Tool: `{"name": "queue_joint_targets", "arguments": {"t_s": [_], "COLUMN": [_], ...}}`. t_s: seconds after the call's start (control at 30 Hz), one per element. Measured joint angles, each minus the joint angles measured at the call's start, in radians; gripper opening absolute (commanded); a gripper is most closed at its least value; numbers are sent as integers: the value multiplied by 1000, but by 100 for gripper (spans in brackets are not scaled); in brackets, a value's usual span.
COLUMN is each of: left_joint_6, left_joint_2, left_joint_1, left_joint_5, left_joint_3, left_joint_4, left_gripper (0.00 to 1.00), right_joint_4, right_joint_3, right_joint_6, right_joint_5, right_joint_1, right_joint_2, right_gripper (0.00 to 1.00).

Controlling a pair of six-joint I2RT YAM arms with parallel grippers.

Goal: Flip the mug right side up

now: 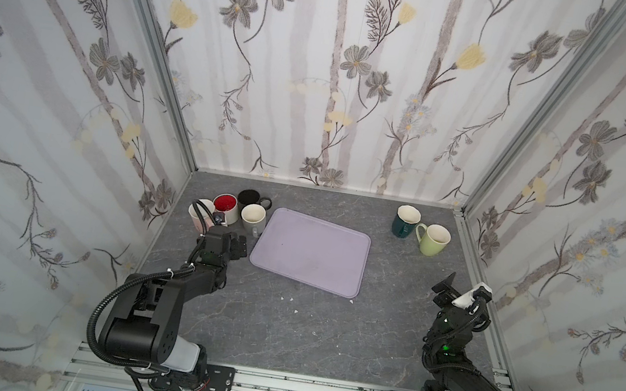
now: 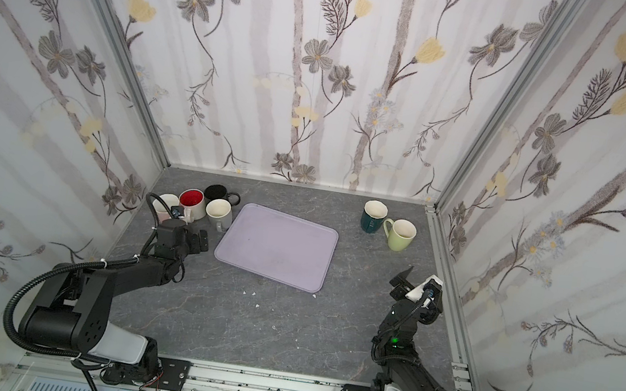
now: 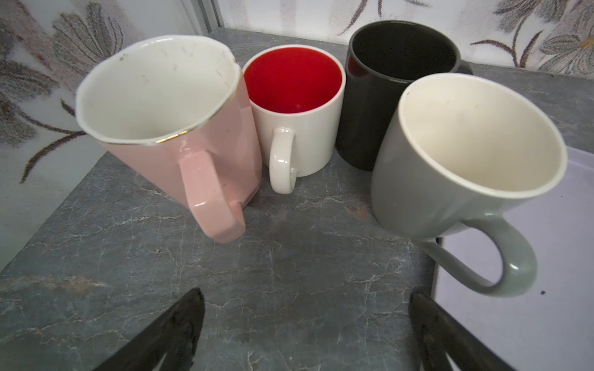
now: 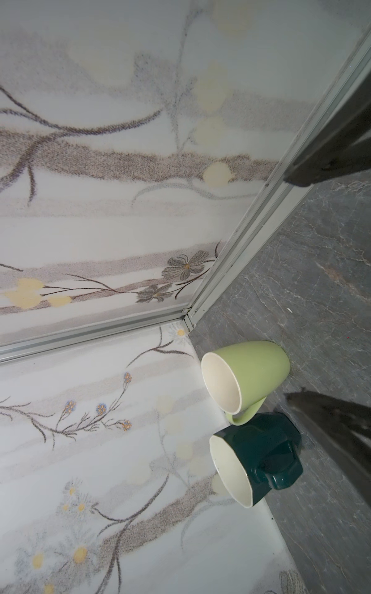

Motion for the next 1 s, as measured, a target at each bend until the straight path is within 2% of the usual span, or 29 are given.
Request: {"name": "queue_joint_targets", "arguments": {"t_s": [0.17, 0.3, 0.53, 0.77, 0.9, 1.0], "left_joint_6": [18, 26, 18, 41, 42, 46], "left_joint_2": [-22, 16, 43, 119, 121, 122], "left_joint_1": [32, 79, 99, 90, 93, 87], "left_joint_5": [55, 101, 166, 267, 275, 276], "left_joint_3": [-65, -82, -69, -123, -124, -124], "left_joint_4": [104, 187, 219, 333, 384, 397], "left_gripper": [100, 100, 100, 100, 100, 100], "right_joint_4": [68, 128, 167, 236, 318, 264], "right_joint_3": [42, 47, 57, 42, 50, 80], "right_joint_6": [5, 4, 3, -55, -88, -105], "right_joint_5": [-52, -71, -121, -283, -357, -403], "right_joint_1": [-25, -43, -56, -58, -57, -55], "right_joint_2": [96, 174, 185, 229, 311, 309], "right_gripper": [100, 100, 100, 100, 100, 100]}}
